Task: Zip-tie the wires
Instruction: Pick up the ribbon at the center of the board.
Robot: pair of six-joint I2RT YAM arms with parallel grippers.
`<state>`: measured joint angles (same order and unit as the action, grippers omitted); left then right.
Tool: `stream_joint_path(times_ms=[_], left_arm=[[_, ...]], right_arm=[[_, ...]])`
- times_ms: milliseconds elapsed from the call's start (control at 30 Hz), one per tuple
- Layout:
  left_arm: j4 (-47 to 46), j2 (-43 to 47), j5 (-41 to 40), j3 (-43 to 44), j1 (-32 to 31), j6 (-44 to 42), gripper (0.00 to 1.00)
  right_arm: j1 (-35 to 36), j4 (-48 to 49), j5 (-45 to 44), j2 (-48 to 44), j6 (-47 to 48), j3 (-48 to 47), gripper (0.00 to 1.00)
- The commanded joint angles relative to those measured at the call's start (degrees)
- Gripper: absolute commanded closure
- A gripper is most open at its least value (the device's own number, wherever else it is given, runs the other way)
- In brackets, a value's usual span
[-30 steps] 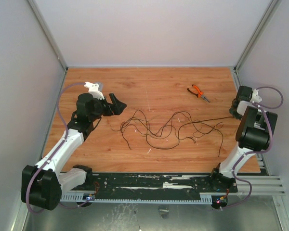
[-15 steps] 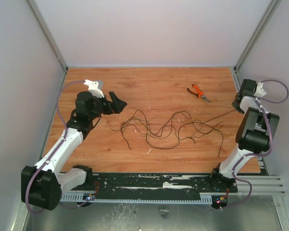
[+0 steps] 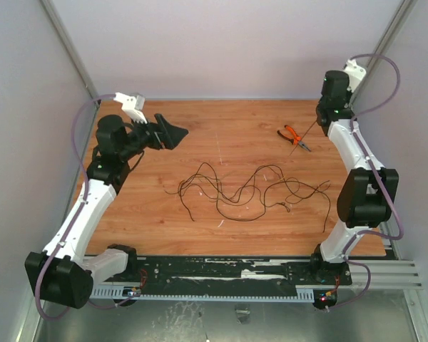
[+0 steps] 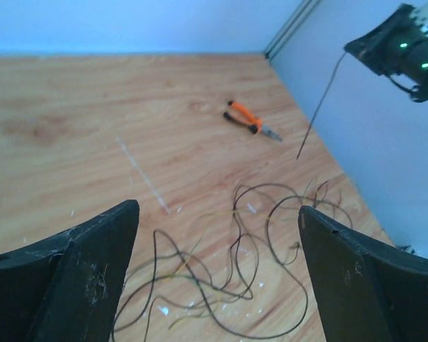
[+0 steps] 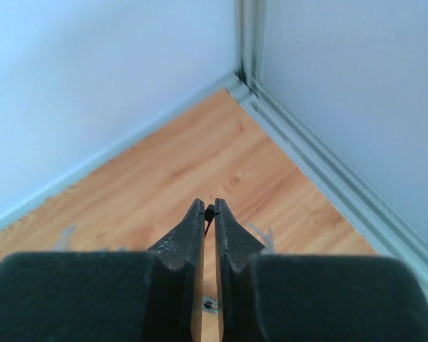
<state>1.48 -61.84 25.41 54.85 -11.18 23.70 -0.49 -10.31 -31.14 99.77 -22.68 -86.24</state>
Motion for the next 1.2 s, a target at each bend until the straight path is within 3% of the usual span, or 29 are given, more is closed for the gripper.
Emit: stream_joint_path(times_ms=[0, 233, 467, 700, 933, 1167], left_arm=[[-0.71, -2.31, 6.29, 5.74, 0.88, -0.39, 0.02], [-17.89, -8.11, 19.62, 3.27, 1.00, 13.61, 0.02], [-30.39, -14.50, 22.83, 2.36, -1.43, 20.59, 0.02], [-48.56, -19.45, 24.87, 1.67, -5.44, 30.89, 0.02], [-50.22, -22.25, 23.95, 6.66, -12.01, 29.56, 0.02], [-51.05, -24.30, 19.75, 8.78, -15.97, 28.32, 0.06]], right_arm=[[4.20, 8.16, -6.86, -0.15, 11.74, -4.62, 1.00], [9.81, 4.66, 14.92, -5.09, 17.63, -8.09, 1.00], [17.34, 8.03, 37.79, -14.61, 13.17, 2.53, 1.00], [19.17, 17.43, 55.08, -22.91, 5.16, 11.85, 1.00], [21.32, 24.02, 62.29, -28.32, -3.07, 17.04, 1.00], [22.82, 29.32, 63.00, -31.51, -11.59, 19.27, 1.00]])
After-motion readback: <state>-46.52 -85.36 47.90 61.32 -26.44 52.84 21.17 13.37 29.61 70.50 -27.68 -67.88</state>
